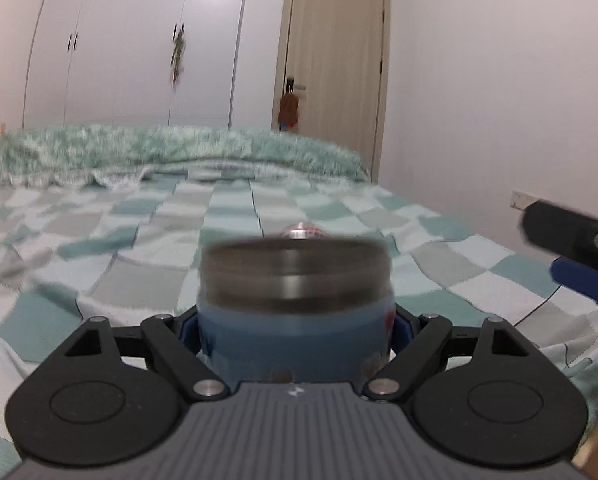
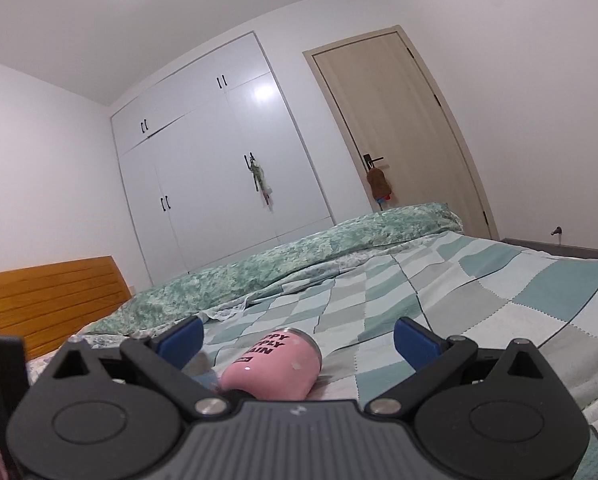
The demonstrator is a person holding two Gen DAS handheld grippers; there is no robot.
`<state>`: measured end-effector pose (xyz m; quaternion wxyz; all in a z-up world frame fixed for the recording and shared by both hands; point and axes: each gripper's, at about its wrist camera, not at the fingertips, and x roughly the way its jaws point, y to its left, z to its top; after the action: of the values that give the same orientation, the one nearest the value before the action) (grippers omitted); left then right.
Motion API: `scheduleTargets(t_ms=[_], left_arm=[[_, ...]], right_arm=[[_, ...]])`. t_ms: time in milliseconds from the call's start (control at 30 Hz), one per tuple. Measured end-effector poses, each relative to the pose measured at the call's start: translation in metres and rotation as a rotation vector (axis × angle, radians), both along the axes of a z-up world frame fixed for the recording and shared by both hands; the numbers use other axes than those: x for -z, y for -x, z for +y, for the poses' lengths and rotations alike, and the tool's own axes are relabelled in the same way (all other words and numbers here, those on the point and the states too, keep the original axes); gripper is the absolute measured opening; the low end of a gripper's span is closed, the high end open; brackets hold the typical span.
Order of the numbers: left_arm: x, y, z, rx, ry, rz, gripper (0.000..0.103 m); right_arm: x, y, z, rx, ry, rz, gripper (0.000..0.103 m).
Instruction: Flip cup upright
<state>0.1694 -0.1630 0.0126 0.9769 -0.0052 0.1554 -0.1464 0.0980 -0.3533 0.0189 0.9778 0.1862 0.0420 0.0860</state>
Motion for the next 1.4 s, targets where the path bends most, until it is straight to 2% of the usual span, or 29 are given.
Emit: scheduleTargets(t_ms=[200,300,400,567,667,767,933,1200,1400], left_arm=[[0.010,0.003,-0.004,0.025,-0.039,0.032,0.085],[0.009,0.006,-0.001,0.025,-0.026,0.043,0.086],[0.000,0.018,0.004,0.007,-0.022,0.001,0.103],[-0.016,0.043,0.018,-0.004,-0.053,-0.007,0.103],[-0.026,0.065,0.037,-0.039,-0.033,-0.024,0.103],[-0.035,0.087,0.059,-0.076,-0.007,-0.054,0.103],[-0.045,0.118,0.092,-0.153,-0.013,-0.090,0.103],[-0.031,0.160,0.130,-0.252,-0.011,-0.095,0.103],[-0.014,0.174,0.138,-0.301,-0.017,-0.113,0.103]], right_arm=[[0.001,-0.001,0.003,0.001,0.012,0.005,0.102],[0.001,-0.001,0.006,-0.002,0.025,-0.001,0.102],[-0.001,0.003,0.009,-0.009,0.045,-0.018,0.102],[-0.010,0.017,0.021,-0.033,0.105,-0.058,0.102],[-0.016,0.031,0.032,-0.055,0.151,-0.072,0.102],[-0.018,0.045,0.042,-0.073,0.191,-0.064,0.103],[-0.017,0.071,0.057,-0.101,0.257,-0.037,0.103],[-0.005,0.105,0.088,-0.133,0.368,0.013,0.103],[0.005,0.116,0.106,-0.064,0.452,0.035,0.103]])
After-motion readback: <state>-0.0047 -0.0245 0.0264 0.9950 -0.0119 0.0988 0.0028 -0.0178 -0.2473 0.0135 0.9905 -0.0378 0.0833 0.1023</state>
